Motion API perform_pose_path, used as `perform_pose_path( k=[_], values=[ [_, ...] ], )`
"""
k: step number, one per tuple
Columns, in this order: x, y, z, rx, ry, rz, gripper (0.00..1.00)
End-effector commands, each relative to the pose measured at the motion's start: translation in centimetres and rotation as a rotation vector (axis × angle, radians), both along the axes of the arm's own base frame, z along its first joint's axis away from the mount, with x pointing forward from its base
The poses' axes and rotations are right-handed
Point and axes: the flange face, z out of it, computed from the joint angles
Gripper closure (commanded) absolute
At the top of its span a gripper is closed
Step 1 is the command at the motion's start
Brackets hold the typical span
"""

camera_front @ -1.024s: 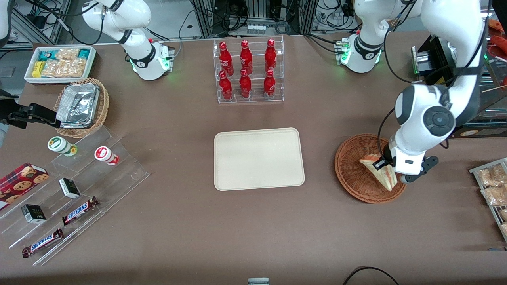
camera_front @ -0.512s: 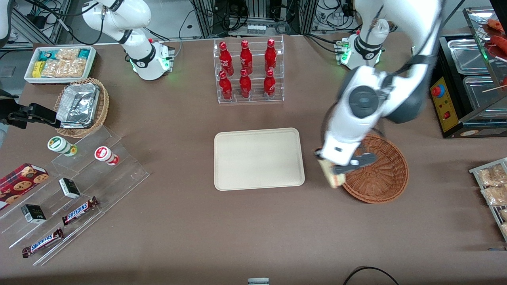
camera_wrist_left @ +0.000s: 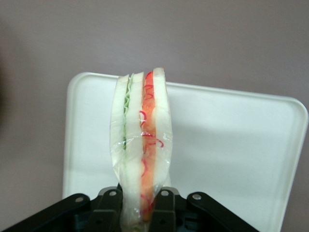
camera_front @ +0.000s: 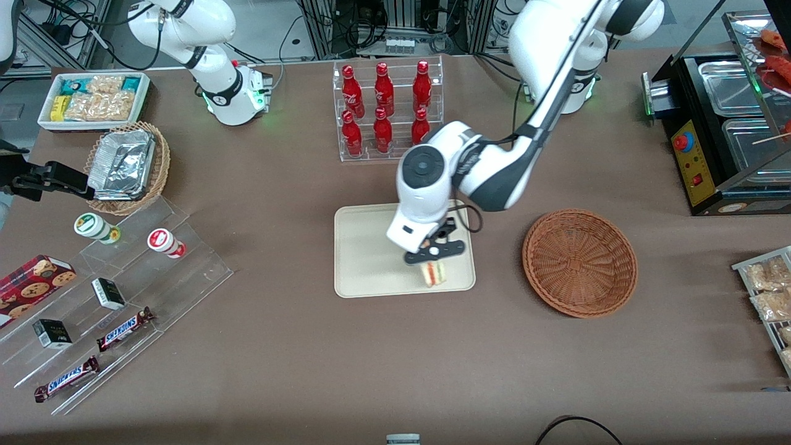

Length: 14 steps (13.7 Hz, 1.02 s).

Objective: Place sandwich from basket to tray
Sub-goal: 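Carry the sandwich with the left gripper over the cream tray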

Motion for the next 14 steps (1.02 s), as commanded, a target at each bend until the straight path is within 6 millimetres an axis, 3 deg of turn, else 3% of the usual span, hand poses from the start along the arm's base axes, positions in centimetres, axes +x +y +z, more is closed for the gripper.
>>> perform_pose_path(
  k=[1,9,12,13,14],
  values=[
    [-1.2,-3.4,-2.4,0.000,-0.036,-0.038,1.00],
    [-3.8,-5.4,-8.2,0.076,-0.037,-0.131,1.00],
    [-5.1,-5.9,-9.5,0.091,-0.020,-0.157,1.00],
    [-5.5,-6.2,-9.7,0.090,-0.020,-0.157,0.88],
    [-5.5,-6.2,-9.7,0.088,-0.020,-0.153,0.33]
  ],
)
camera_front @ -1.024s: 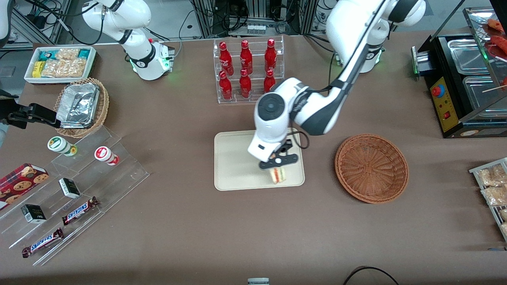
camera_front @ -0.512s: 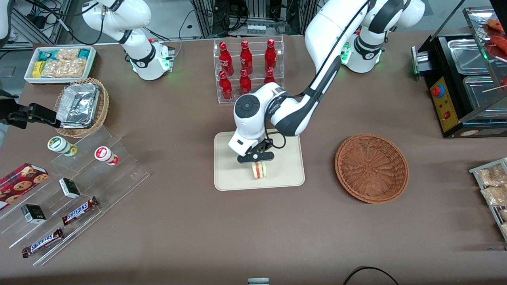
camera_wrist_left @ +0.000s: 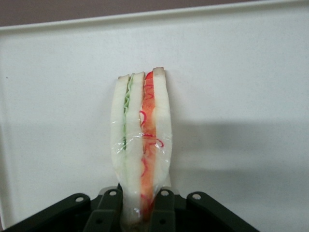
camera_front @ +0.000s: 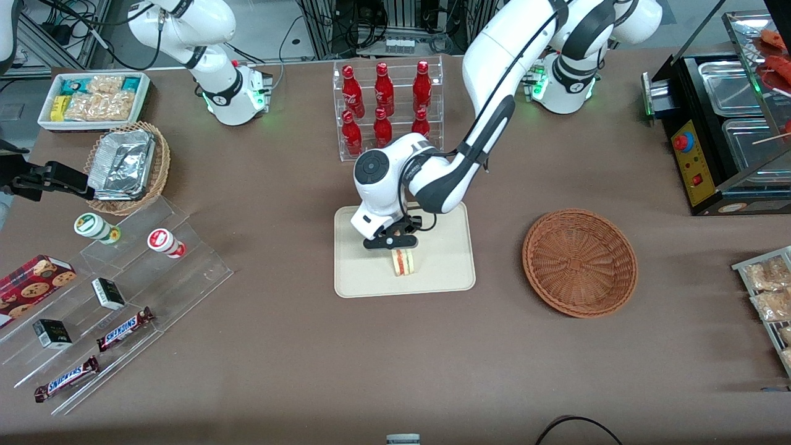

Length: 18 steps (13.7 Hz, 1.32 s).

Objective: Place sandwich from basket to tray
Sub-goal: 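Carry the sandwich with the left gripper over the cream tray, then lower the sandwich onto the tray and open the left gripper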

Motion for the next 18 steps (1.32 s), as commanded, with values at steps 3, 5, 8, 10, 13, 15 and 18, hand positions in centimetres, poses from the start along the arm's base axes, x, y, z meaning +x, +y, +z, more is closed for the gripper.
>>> perform_pose_path(
  k=[3,5,8,10,13,15,18],
  values=[
    [0.6,-0.3,2.8,-0.021,-0.050,0.043,0.00],
    [1.3,0.2,6.2,-0.040,-0.077,0.075,0.00],
    [3.4,2.6,11.3,-0.057,-0.103,0.150,0.00],
    [4.9,5.6,15.0,-0.057,-0.090,0.276,0.00],
    [8.2,12.5,20.0,-0.033,-0.076,0.394,0.00],
    [10.8,18.6,22.9,-0.033,-0.043,0.484,0.00],
    [12.1,27.8,27.6,-0.040,0.042,0.397,0.00]
  ],
)
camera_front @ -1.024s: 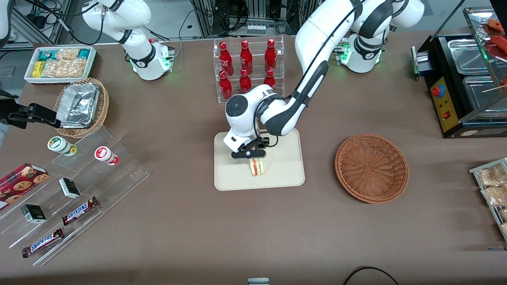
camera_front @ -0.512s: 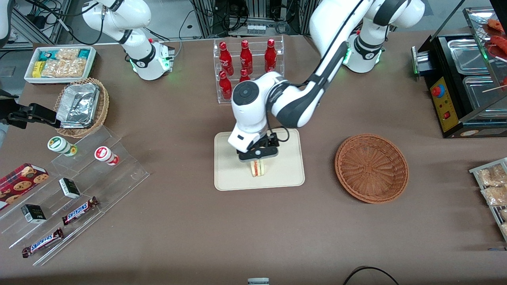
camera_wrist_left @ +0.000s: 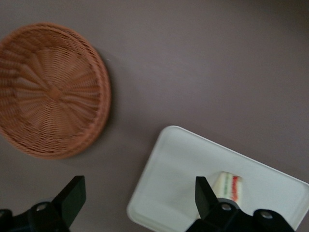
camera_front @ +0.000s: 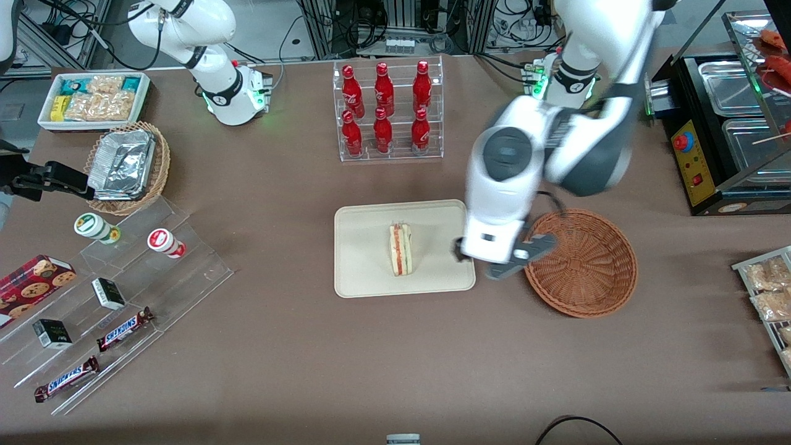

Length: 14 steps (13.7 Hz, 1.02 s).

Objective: Place sandwich from basket to tray

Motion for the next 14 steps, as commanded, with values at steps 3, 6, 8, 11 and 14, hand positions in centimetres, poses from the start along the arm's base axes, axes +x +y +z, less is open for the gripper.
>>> perform_pose_path(
  k=[3,6,8,11,14],
  values=[
    [-0.5,12.4,5.9,-0.028,0.100,-0.114,0.00],
    [-1.7,18.3,8.6,-0.038,0.099,-0.197,0.00],
    [-3.7,21.8,10.0,-0.046,0.102,-0.287,0.00],
    [-6.0,26.9,11.6,-0.111,0.091,-0.354,0.00],
    [-7.0,28.4,12.1,-0.112,0.088,-0.398,0.00]
  ],
)
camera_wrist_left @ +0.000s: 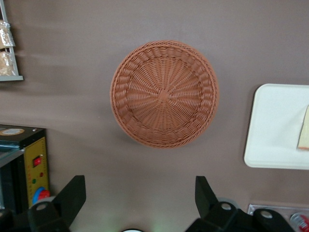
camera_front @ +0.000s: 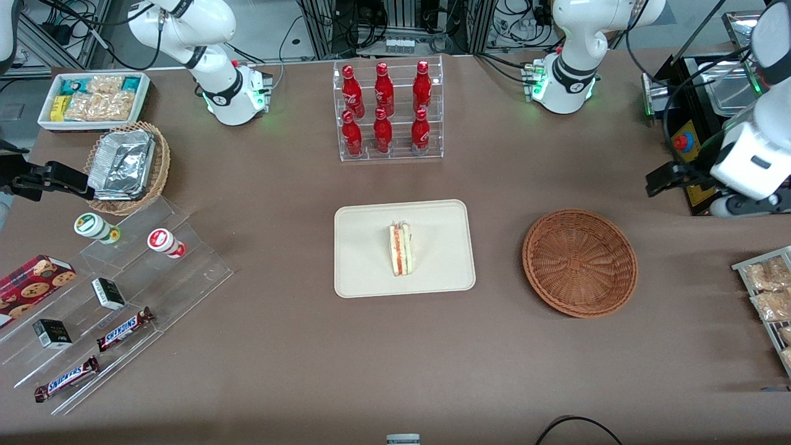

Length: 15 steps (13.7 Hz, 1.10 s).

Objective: Place sandwich from basket to tray

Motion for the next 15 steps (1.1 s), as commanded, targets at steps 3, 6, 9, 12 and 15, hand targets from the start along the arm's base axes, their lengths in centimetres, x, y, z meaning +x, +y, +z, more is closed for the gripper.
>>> perform_pose_path(
  k=[3,6,9,12,15],
  values=[
    [-0.6,0.3,0.9,-0.019,-0.021,-0.027,0.00],
    [0.0,-0.2,1.4,-0.023,-0.036,-0.044,0.00],
    [-0.6,-0.1,2.5,-0.024,-0.051,-0.135,0.00],
    [-1.3,0.2,3.1,-0.018,-0.048,-0.095,0.00],
    [-1.2,0.3,3.3,-0.018,-0.053,-0.070,0.00]
  ],
)
